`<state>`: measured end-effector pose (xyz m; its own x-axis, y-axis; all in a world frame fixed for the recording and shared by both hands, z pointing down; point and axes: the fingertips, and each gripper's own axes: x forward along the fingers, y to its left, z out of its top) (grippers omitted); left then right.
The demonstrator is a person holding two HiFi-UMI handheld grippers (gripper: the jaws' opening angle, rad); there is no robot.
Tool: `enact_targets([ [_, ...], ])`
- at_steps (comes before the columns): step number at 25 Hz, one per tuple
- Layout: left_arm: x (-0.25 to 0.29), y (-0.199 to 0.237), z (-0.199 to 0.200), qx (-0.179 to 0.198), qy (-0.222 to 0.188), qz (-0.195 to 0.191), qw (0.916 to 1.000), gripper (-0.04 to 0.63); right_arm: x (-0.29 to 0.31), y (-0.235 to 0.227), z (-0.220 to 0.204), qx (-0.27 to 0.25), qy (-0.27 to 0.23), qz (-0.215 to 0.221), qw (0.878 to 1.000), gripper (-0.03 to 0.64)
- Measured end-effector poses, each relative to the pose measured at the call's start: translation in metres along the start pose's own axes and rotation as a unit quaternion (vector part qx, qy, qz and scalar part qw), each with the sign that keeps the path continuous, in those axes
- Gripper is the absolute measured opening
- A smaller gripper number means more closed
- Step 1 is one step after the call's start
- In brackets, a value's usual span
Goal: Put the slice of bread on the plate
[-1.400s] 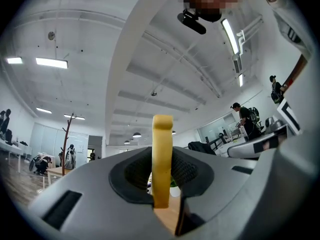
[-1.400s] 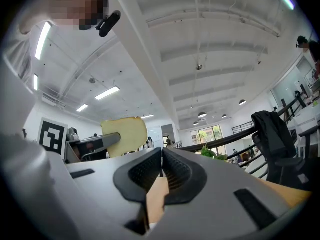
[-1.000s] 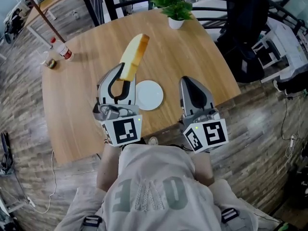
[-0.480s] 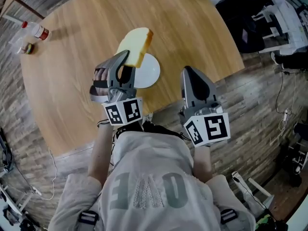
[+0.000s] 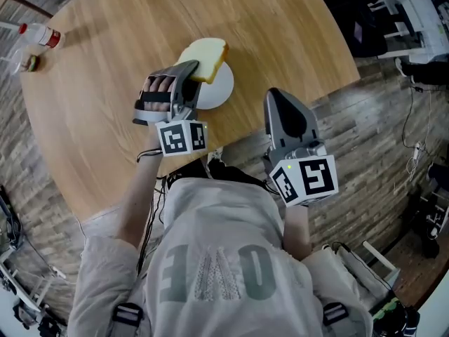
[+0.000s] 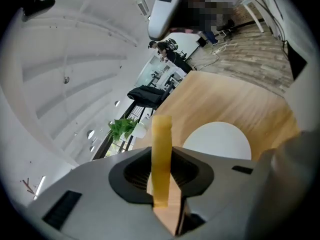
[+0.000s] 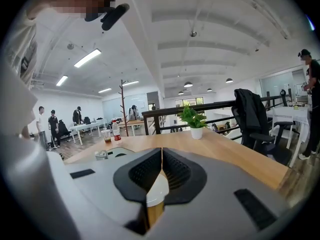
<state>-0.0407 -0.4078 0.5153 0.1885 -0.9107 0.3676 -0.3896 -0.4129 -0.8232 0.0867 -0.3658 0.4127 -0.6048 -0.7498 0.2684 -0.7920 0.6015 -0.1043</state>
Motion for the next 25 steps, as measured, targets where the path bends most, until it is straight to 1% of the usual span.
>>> enact_targets([
  [2, 0.004, -0.010, -0.001, 0.018, 0.002, -0.016, 0.9997, 0.094, 0.000, 0.005, -0.003, -0.022, 0.009, 0.003, 1.000, 0.020],
  [5, 0.007, -0.026, -0.008, 0.046, 0.010, -0.033, 0.9984, 0.094, 0.001, 0.020, -0.003, -0.091, 0.022, 0.010, 0.996, 0.020],
  [6, 0.008, -0.030, -0.011, 0.053, 0.013, -0.034, 0.9979, 0.094, 0.000, 0.025, -0.002, -0.102, 0.021, 0.012, 0.994, 0.020],
  [7, 0.008, -0.032, -0.014, 0.058, 0.017, -0.034, 0.9976, 0.094, -0.001, 0.028, 0.000, -0.102, 0.017, 0.016, 0.995, 0.020],
  [9, 0.009, -0.035, -0.018, 0.063, 0.024, -0.035, 0.9971, 0.094, -0.005, 0.031, 0.003, -0.082, 0.004, 0.021, 0.996, 0.020],
  [12, 0.008, -0.040, -0.017, 0.068, 0.024, -0.041, 0.9965, 0.094, -0.011, 0.022, 0.005, -0.058, -0.006, 0.012, 0.998, 0.020],
  [14, 0.009, -0.044, -0.018, 0.072, 0.026, -0.046, 0.9960, 0.094, -0.013, 0.015, 0.006, -0.057, -0.007, 0.001, 0.998, 0.020],
  [17, 0.008, -0.048, -0.019, 0.080, 0.030, -0.050, 0.9951, 0.094, -0.015, 0.013, 0.008, -0.063, -0.012, 0.002, 0.998, 0.020],
  [20, 0.010, -0.056, -0.019, 0.085, 0.029, -0.077, 0.9930, 0.094, -0.016, 0.011, 0.010, -0.067, -0.016, -0.005, 0.998, 0.020],
  [23, 0.012, -0.065, -0.021, 0.067, 0.032, -0.106, 0.9915, 0.103, -0.018, 0.007, 0.012, -0.065, -0.019, -0.016, 0.998, 0.020],
  [24, 0.012, -0.068, -0.022, 0.058, 0.035, -0.119, 0.9905, 0.122, -0.019, 0.006, 0.013, -0.063, -0.020, -0.017, 0.998, 0.020],
  [25, 0.012, -0.071, -0.023, 0.045, 0.038, -0.134, 0.9893, 0.157, -0.020, 0.005, 0.013, -0.062, -0.021, -0.018, 0.998, 0.020],
])
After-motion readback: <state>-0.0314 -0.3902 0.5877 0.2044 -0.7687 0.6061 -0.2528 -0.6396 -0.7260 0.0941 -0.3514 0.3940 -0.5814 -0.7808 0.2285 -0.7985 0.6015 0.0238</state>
